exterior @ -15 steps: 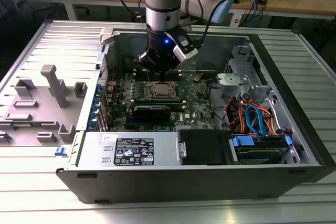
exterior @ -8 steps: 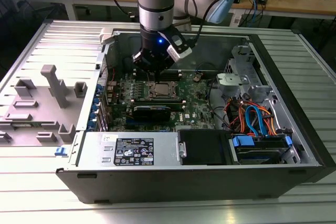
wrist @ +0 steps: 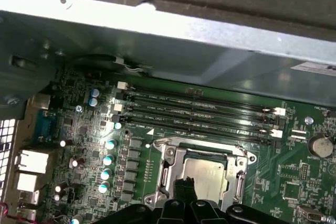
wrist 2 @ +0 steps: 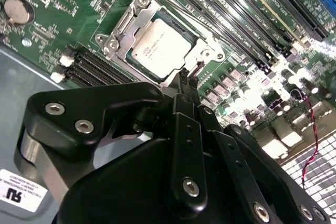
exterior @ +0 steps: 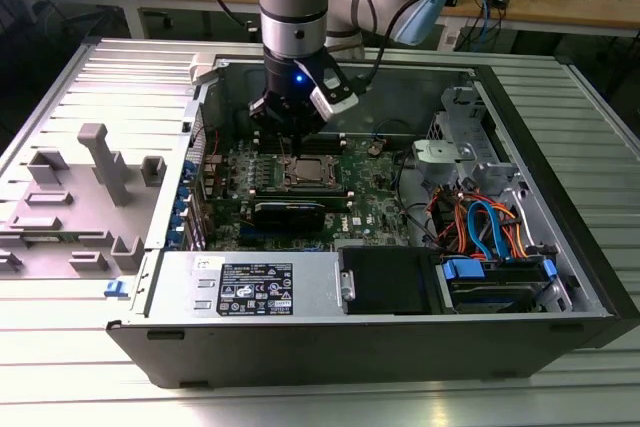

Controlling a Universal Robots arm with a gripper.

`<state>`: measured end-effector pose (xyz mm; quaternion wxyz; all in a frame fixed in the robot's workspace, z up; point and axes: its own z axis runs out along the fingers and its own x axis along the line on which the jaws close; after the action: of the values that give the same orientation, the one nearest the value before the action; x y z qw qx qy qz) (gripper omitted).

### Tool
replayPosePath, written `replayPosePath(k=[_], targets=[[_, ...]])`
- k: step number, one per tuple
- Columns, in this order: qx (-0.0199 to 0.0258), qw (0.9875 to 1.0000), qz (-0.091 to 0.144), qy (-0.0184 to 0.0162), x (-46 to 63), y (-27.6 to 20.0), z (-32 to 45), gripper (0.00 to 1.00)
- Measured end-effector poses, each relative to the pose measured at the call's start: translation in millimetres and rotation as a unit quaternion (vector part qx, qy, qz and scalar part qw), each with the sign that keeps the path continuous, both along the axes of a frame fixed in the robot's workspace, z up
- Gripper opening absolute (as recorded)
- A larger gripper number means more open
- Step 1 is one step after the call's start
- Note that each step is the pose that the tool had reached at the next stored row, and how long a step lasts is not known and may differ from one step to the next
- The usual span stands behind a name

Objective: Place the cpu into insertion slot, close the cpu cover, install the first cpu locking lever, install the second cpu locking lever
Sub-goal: 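Install the first cpu locking lever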

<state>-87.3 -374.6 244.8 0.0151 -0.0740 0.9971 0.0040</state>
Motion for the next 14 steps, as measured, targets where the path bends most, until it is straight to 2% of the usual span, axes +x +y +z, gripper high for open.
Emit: replayPosePath(k=[6, 10, 14], targets=[[0.0000, 0.9996, -0.027, 0.0000, 0.0, 0.2, 0.0, 0.11], [-0.0001, 0.9996, -0.028, 0.0000, 0.0, 0.2, 0.3, 0.11], [-0.0001, 0.9996, -0.028, 0.0000, 0.0, 0.2, 5.3, 0.11]])
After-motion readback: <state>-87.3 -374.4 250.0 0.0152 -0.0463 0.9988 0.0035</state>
